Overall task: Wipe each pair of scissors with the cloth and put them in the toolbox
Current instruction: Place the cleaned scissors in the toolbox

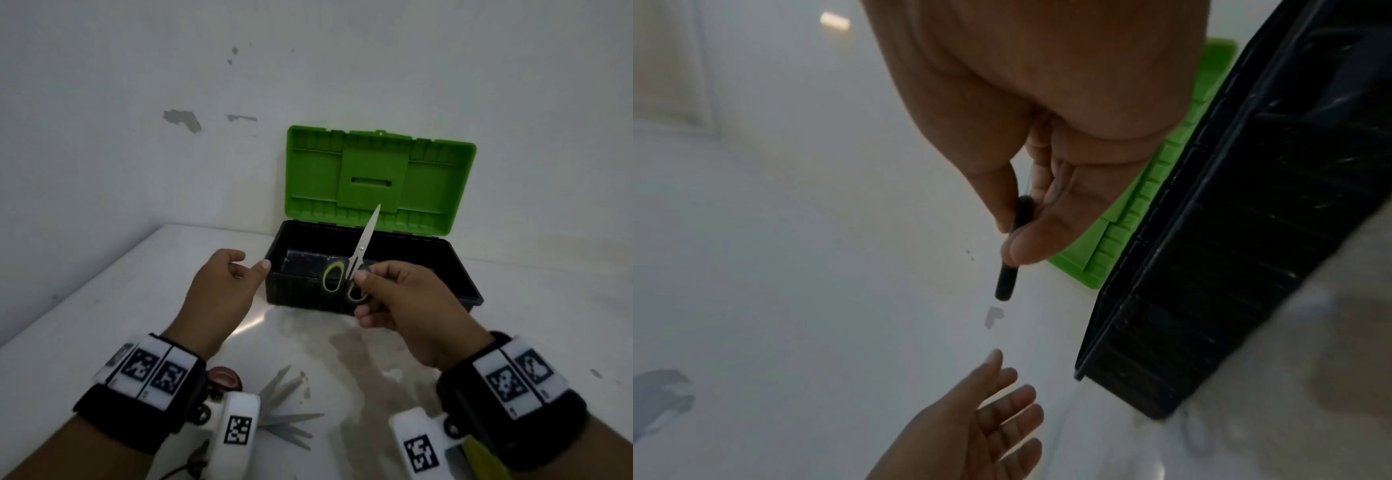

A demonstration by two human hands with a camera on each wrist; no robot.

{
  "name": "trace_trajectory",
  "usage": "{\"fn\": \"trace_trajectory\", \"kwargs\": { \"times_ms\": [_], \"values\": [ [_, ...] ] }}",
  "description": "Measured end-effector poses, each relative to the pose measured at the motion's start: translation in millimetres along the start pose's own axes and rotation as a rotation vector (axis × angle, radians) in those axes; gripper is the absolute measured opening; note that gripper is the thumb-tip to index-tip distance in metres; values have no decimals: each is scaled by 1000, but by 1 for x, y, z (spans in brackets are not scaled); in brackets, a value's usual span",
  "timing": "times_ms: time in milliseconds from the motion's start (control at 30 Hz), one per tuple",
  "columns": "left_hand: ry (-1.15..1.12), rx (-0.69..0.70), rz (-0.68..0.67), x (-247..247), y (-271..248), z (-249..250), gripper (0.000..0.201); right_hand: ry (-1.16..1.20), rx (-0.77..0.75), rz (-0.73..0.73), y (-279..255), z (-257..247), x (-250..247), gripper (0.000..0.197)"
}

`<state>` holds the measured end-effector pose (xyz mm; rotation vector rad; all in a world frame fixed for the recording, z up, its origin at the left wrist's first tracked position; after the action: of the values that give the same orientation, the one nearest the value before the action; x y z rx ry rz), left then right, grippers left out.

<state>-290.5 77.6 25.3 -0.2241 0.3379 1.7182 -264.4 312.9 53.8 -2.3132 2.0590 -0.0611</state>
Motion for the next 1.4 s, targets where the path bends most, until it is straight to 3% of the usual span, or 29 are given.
{"fn": "trace_trajectory", "kwargs": {
  "times_ms": [233, 367, 567, 867, 1000, 1100, 1300, 1400],
  "values": [
    [328, 34, -226, 13, 66, -16, 91, -149, 177, -53, 91, -19, 17, 10],
    [417, -34, -274, 14, 88, -26, 104, -247, 305, -43, 133, -14, 31, 12],
    [189, 51, -457, 18, 104, -37, 60, -431, 638, -216, 185, 9, 53, 21],
    [156, 106, -498, 19, 112, -40, 55, -483, 764, -310, 213, 37, 58, 20],
    [166, 114, -492, 18, 110, -38, 51, -687, 732, -386, 213, 43, 58, 12],
    [167, 107, -473, 18, 109, -38, 52, -795, 584, -316, 215, 39, 55, 17],
    [216, 34, -425, 19, 102, -39, 79, -979, 419, -302, 192, 6, 46, 25],
    [214, 13, -421, 19, 90, -29, 73, -981, 295, -208, 166, -8, 46, 32]
  ]
}}
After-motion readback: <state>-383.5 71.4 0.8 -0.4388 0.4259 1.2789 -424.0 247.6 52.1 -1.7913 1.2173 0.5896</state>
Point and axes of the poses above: each hand's wrist, its own y-axis towards the middle knuckle, its own x-axis out of the palm, z = x × y, the point moved 2 cm from there along y, towards the middle knuckle, and after that the axes turned 6 degrees about -z, right-handed, at the moved point
